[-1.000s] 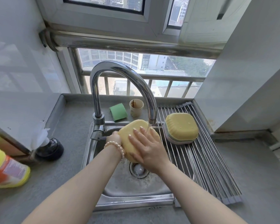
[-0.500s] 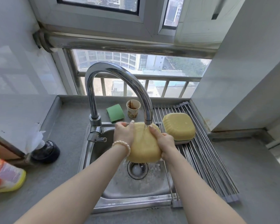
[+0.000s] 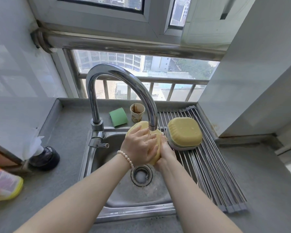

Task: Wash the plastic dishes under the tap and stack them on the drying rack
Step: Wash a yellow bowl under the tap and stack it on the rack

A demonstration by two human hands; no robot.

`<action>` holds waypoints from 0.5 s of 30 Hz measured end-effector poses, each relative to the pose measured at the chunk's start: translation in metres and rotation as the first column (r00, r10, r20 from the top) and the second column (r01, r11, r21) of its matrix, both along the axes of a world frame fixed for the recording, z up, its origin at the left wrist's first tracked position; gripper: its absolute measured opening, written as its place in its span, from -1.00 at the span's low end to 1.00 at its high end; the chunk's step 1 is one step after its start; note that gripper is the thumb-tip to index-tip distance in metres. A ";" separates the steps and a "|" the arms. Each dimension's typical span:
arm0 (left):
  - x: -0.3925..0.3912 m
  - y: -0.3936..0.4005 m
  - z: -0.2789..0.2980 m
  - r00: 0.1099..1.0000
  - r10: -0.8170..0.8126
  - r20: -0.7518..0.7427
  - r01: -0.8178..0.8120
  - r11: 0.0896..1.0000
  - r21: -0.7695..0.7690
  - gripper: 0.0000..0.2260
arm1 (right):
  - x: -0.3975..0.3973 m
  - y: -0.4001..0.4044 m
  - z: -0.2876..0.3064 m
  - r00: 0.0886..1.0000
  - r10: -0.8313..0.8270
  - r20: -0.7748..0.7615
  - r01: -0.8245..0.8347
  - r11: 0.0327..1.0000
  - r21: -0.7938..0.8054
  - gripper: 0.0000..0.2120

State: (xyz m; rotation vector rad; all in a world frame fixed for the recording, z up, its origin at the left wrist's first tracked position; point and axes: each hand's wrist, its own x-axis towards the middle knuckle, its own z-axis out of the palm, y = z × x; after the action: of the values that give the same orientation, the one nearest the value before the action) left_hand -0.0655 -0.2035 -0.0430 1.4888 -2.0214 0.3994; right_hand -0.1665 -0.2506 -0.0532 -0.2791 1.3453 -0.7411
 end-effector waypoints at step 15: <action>0.016 -0.006 0.010 0.177 0.720 -0.671 0.097 0.666 0.740 -0.48 | -0.007 -0.015 0.012 0.914 0.287 -0.286 -0.334 0.934 -0.130 -0.35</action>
State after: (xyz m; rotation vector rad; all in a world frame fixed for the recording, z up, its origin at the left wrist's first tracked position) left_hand -0.0497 -0.2097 -0.0332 1.8606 -0.6710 -1.0559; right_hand -0.1735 -0.2652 -0.0415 -0.7394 1.4408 -0.5648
